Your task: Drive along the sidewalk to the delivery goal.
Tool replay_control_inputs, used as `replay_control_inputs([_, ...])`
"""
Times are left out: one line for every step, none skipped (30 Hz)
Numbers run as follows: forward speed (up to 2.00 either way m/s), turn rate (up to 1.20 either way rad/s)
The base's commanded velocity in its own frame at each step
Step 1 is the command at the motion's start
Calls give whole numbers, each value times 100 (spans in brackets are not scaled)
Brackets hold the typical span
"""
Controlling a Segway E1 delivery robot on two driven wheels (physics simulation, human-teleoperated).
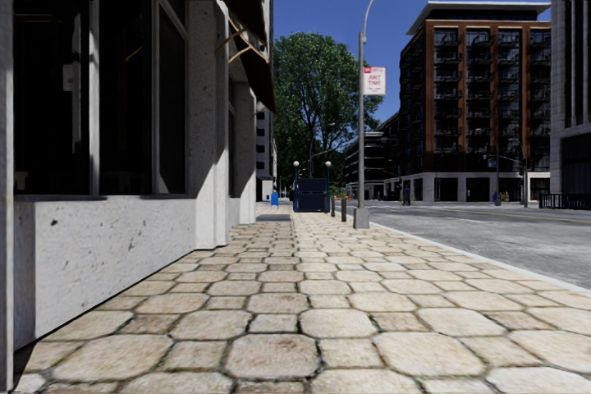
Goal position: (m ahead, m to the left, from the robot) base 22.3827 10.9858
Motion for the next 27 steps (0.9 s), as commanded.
replay_control_inputs([200,0])
replay_control_inputs([200,0])
replay_control_inputs([200,0])
replay_control_inputs([200,0])
replay_control_inputs([200,0])
replay_control_inputs([200,0])
replay_control_inputs([200,0])
replay_control_inputs([200,0])
replay_control_inputs([200,0])
replay_control_inputs([200,0])
replay_control_inputs([200,0])
replay_control_inputs([200,0])
replay_control_inputs([200,0])
replay_control_inputs([200,0])
replay_control_inputs([200,0])
replay_control_inputs([200,0])
replay_control_inputs([200,0])
replay_control_inputs([200,0])
replay_control_inputs([200,0])
replay_control_inputs([200,0])
replay_control_inputs([200,0])
replay_control_inputs([200,0])
replay_control_inputs([200,0])
replay_control_inputs([200,0])
replay_control_inputs([200,0])
replay_control_inputs([200,0])
replay_control_inputs([200,0])
